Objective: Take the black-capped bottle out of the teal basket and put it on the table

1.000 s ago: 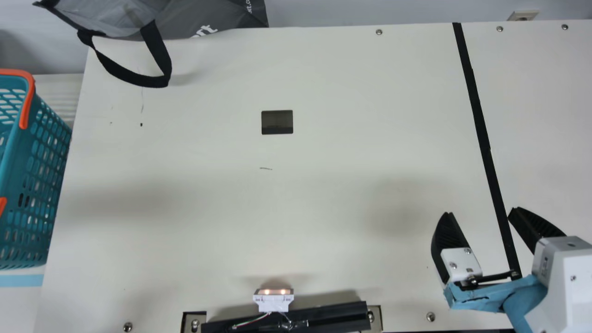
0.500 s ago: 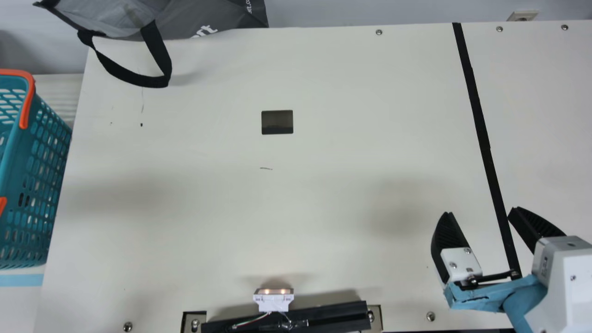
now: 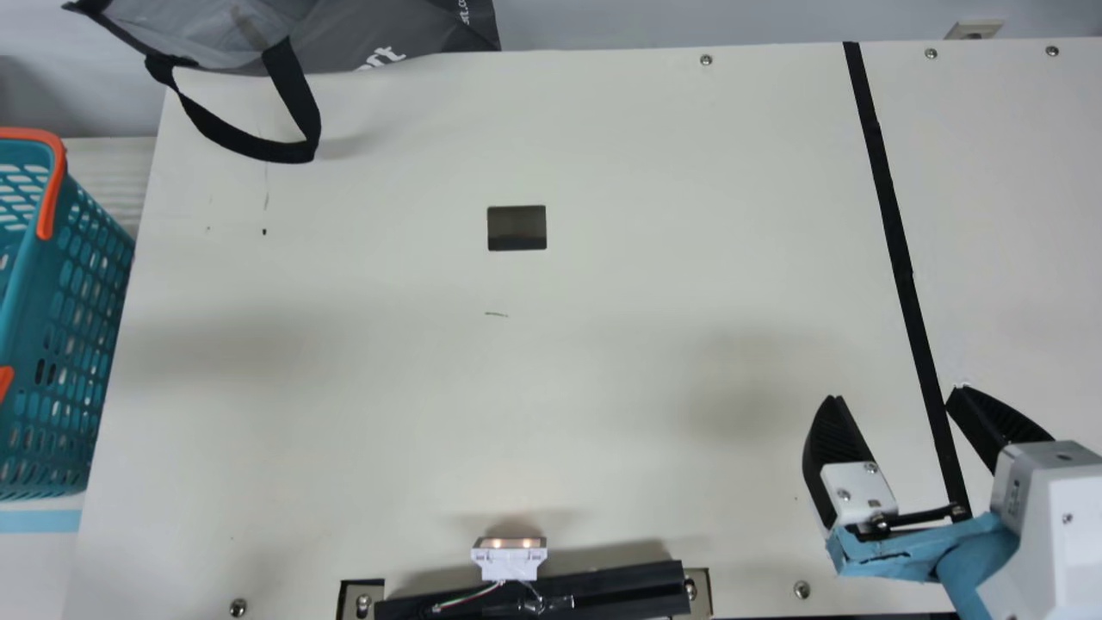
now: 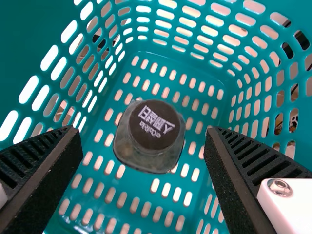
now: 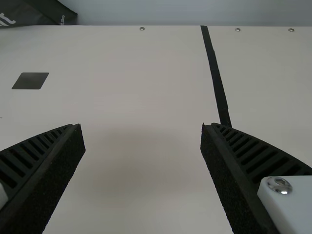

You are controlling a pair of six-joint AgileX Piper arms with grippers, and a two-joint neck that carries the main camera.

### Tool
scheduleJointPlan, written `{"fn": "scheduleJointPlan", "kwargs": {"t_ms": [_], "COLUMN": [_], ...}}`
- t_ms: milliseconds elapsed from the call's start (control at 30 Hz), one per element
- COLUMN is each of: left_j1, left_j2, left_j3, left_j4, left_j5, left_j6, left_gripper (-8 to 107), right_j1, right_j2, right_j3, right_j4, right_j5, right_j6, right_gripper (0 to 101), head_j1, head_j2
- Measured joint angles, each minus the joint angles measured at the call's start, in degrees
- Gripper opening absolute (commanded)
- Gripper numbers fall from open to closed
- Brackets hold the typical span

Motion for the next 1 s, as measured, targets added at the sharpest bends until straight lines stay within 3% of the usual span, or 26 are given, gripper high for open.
{"fn": "scheduleJointPlan", "kwargs": {"t_ms": [1000], "left_j1": [-1.8], "left_j2": [4.1], "left_j3": [-1.9], "left_j4": [0.4], "left_j5": [-1.8], "left_j6": [-0.1], "left_gripper": [107], "right_j1": [0.0], "right_j2": [0.0], "right_j3": [0.0], "right_j4": [-0.1], "right_j5": [0.0], "right_j6": [0.0], "right_gripper": [91], "head_j1": [0.0], "head_j2": [-0.3]}}
